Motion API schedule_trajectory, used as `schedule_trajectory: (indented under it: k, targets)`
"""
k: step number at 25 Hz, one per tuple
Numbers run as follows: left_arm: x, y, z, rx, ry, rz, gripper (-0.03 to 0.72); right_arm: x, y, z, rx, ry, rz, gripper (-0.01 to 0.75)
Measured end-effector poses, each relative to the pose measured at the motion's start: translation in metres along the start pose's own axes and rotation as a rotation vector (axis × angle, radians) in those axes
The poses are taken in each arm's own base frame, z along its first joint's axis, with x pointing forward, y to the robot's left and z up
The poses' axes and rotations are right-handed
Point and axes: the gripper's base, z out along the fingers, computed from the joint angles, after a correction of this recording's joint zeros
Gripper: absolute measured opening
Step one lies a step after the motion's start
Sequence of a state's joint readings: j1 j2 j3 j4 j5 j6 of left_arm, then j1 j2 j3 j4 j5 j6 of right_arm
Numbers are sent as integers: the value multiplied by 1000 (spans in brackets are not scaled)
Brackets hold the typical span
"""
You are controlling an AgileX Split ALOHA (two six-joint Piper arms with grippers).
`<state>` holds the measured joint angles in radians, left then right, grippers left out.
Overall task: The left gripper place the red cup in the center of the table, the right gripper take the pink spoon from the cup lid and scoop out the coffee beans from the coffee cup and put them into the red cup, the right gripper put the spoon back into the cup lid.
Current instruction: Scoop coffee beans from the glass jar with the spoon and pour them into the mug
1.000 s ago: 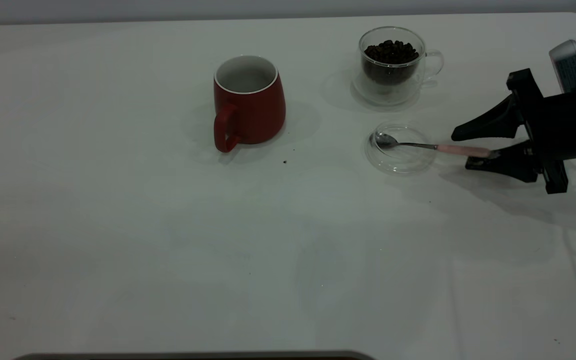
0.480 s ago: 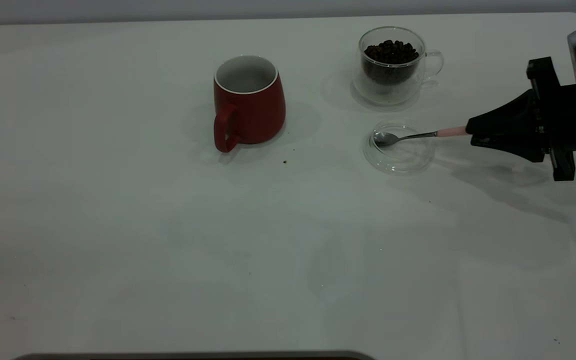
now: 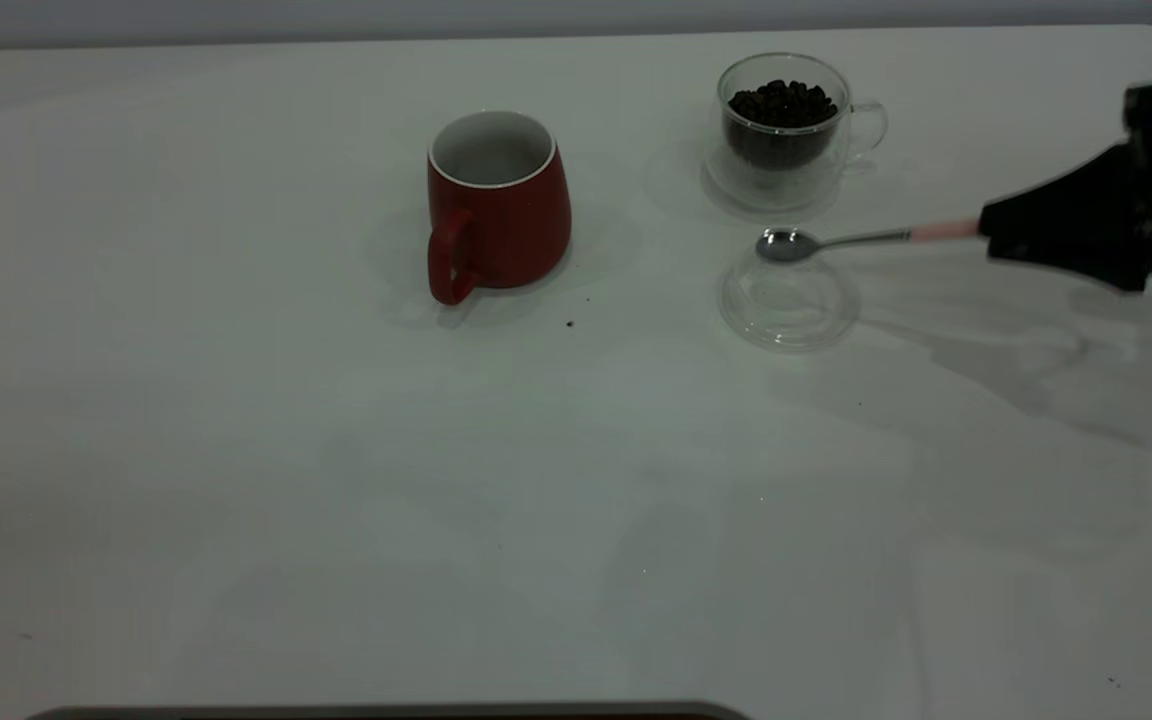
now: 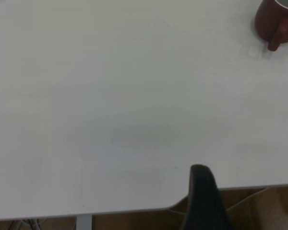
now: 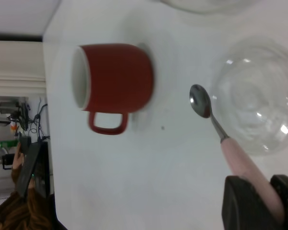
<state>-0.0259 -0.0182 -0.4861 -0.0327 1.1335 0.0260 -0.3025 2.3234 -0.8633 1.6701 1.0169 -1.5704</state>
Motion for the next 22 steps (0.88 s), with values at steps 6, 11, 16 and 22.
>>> schedule_trajectory:
  k: [6, 11, 16, 22]
  targets:
    - [0, 0, 0, 0, 0, 0, 529, -22, 43, -27, -14, -82, -151, 113]
    - [0, 0, 0, 0, 0, 0, 529, -59, 58, -33, 40, -75, -200, 113]
    - [0, 0, 0, 0, 0, 0, 529, -88, 73, -26, 125, -71, -245, 113]
    - [0, 0, 0, 0, 0, 0, 529, -117, 79, -12, 121, -44, -267, 113]
